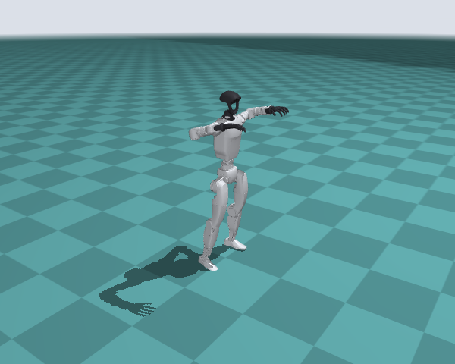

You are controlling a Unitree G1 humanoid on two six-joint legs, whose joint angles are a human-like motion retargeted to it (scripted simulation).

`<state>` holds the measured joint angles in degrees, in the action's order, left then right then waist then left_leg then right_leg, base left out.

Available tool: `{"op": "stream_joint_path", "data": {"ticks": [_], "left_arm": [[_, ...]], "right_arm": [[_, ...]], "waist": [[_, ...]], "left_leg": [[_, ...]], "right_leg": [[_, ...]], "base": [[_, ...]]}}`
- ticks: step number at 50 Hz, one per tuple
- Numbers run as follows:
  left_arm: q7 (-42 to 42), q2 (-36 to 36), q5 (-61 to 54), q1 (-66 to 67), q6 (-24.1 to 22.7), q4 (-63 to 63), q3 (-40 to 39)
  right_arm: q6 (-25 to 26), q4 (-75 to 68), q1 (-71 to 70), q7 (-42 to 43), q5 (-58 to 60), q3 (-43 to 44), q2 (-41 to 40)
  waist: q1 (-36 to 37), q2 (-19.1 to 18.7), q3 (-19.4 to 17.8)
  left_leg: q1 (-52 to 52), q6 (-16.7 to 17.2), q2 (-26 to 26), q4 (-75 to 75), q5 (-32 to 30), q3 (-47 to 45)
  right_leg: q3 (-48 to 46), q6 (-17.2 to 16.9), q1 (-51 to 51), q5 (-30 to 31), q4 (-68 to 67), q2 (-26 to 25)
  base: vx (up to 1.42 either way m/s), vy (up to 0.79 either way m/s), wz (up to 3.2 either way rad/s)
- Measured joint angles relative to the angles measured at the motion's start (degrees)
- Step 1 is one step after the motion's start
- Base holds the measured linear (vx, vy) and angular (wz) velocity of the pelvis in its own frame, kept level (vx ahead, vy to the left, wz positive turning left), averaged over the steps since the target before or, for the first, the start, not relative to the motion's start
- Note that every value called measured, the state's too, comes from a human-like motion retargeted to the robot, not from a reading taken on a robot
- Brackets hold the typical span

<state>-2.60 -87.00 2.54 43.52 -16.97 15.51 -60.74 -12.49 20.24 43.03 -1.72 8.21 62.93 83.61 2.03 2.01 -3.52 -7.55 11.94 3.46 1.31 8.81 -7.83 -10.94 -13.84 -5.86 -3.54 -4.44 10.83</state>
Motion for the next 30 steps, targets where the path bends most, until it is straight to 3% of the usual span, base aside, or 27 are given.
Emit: {"op": "stream_joint_path", "data": {"ticks": [12, 18, 24, 30], "left_arm": [[-0.2, 0.6, -0.1, -0.8, -0.1, -0.1, 1.8], [0.1, 2.5, -1.8, -2.9, -0.1, -0.1, 6.7], [0.9, 8.2, -8.8, -16.8, 0.6, -2.4, 25.3], [0.0, 20.7, -11.1, -35.5, 3.1, -15.6, 51.8]], "right_arm": [[-0.1, -0.3, -1.0, 0.5, -0.3, -1.3, 0.0], [-0.1, -2.1, -4.7, 0.9, -1.4, -7.2, -0.3], [1.0, -7.1, -20.3, 2.5, -3.4, -26.9, -5.4], [2.9, -20.0, -35.8, 7.3, -6.4, -50.9, -20.3]], "waist": [[-0.1, 0.0, -0.3], [-0.2, -0.2, -0.4], [0.0, -0.3, -0.8], [0.5, -0.4, -1.4]], "left_leg": [[0.0, 0.0, 0.0, -0.1, 0.0, 0.0], [0.1, 0.0, 0.0, -0.1, 0.0, -0.2], [-0.3, -0.2, 0.0, -0.2, 0.0, -0.4], [-1.1, -0.5, -0.1, -0.5, 0.1, -0.4]], "right_leg": [[0.0, 0.0, 0.0, 0.1, 0.2, 0.0], [0.2, 0.0, 0.1, 0.1, 0.2, 0.0], [0.4, 0.2, -0.1, 0.1, 0.2, -0.1], [0.4, 0.6, -0.7, -0.3, 0.2, 0.0]], "base": [[0.0, 0.0, 0.0], [0.0, 0.0, 0.0], [0.0, 0.0, 0.0], [0.0, 0.0, 0.0]]}}
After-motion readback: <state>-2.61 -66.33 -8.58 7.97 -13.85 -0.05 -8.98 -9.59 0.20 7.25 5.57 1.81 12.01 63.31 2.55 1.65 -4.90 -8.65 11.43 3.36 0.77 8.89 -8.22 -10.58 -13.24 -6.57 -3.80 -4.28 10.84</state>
